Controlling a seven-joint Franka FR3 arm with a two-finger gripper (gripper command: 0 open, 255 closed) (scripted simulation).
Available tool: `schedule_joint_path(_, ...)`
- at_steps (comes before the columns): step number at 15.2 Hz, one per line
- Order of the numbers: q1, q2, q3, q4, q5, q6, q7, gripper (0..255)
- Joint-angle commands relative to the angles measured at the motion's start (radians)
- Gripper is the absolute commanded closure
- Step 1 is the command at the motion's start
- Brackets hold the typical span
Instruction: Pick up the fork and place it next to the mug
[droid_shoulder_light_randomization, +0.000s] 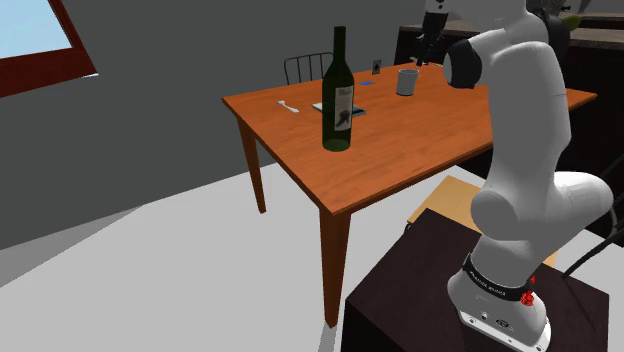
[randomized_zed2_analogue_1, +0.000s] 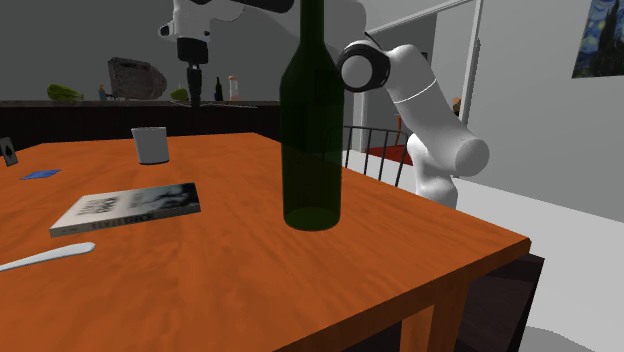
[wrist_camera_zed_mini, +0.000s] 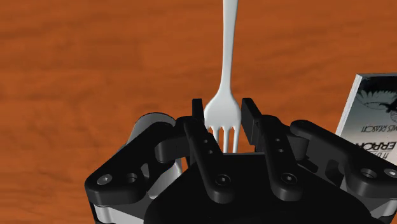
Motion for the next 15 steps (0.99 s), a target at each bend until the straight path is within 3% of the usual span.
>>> schedule_joint_path(1,0.02,-0.02,-0.005,-0.063,-0.009,0.041,-0.008,255)
schedule_joint_path(7,0.077,-0.08,-0.016,-0.251,-0.036,0.164,-0.022,255)
schedule_joint_path(15,0.118,-0.117,-0.02,-0.421,-0.051,0.295,-0.035,255)
